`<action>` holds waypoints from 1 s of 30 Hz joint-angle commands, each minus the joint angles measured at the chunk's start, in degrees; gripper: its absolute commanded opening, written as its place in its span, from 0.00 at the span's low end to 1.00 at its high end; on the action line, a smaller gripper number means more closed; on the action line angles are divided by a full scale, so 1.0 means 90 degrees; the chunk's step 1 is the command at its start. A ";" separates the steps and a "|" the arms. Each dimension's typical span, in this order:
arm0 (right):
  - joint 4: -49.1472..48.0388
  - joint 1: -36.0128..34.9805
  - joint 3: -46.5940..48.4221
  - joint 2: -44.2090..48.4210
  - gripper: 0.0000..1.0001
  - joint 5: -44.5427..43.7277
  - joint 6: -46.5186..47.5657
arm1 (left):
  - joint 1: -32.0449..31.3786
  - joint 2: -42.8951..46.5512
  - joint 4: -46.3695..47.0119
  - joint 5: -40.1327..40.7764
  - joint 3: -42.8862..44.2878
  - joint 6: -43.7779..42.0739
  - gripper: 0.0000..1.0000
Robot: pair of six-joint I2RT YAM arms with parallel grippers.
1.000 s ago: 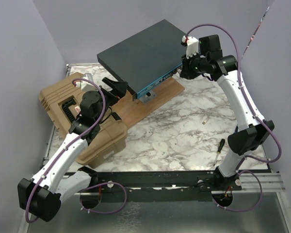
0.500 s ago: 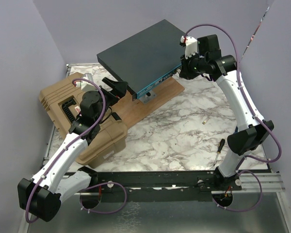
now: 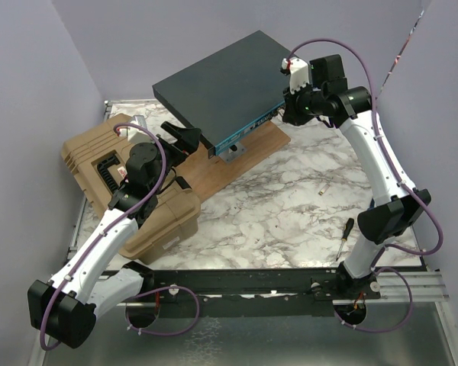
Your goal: Insert the plug into the switch port
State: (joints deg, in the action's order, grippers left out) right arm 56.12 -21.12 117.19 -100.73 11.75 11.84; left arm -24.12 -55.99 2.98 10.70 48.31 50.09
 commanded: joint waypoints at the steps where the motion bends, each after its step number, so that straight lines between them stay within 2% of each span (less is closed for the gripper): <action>1: 0.0330 -0.0221 0.0298 -0.0049 0.01 0.0743 0.0567 | -0.0015 0.0116 0.0127 -0.0169 0.0054 -0.0008 0.99; 16: 0.0518 0.0147 0.0788 -0.0442 0.00 0.1437 0.0844 | -0.0020 0.0155 0.0108 -0.0226 0.0005 0.0049 0.99; 21: 0.0551 0.0329 0.1112 -0.0663 0.00 0.1739 0.0474 | -0.0021 0.0200 0.0098 -0.0216 -0.0016 0.0060 0.99; 30: 0.0417 0.0491 0.1372 -0.0830 0.00 0.1690 -0.0010 | -0.0018 0.0205 0.0084 -0.0193 -0.0014 0.0070 0.99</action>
State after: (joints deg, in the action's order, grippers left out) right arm 60.99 -16.86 126.61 -106.91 22.70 15.18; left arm -24.12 -55.00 3.01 9.85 48.31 50.41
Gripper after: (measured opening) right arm 0.128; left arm 0.990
